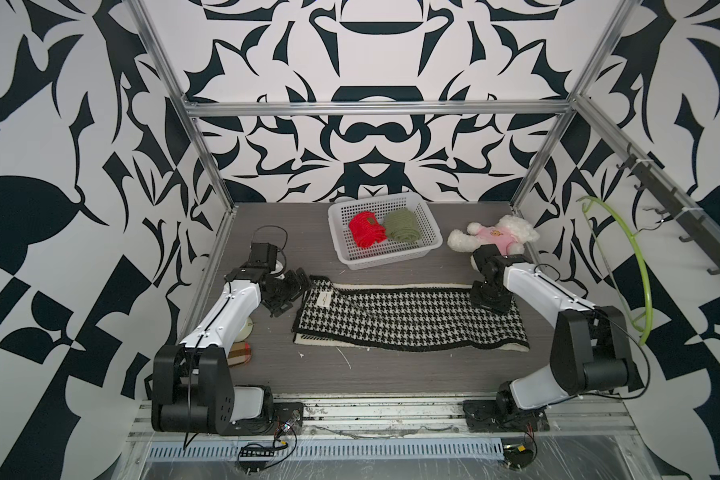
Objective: Roll up the scarf and place it into the basket
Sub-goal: Flatten out the scarf at the center of the board.
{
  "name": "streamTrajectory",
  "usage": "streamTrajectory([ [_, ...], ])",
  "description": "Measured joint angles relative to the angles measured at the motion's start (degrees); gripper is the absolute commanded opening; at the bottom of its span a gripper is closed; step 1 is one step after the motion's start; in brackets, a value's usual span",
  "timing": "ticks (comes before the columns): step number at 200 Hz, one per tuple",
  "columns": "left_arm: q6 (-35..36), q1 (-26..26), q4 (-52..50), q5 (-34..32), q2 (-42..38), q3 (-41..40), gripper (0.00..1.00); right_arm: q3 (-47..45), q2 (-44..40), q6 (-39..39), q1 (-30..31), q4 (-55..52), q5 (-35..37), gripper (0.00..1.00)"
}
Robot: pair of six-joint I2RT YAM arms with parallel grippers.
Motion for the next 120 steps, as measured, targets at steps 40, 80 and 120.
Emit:
streamTrajectory([
  [40, -2.6, -3.1, 2.1, 1.3, 0.4, -2.4, 0.89, 0.9, 3.1, -0.8, 10.3, 5.0, -6.6, 0.37],
  [80, -6.6, -3.3, 2.6, -0.9, -2.3, -8.9, 0.90, 11.7, 12.7, -0.3, 28.5, 11.3, -13.6, 0.35],
  [120, -9.1, -3.4, 5.0, -2.0, -0.9, -13.5, 0.90, 21.0, 26.1, 3.1, 35.9, 13.6, -13.7, 0.34],
])
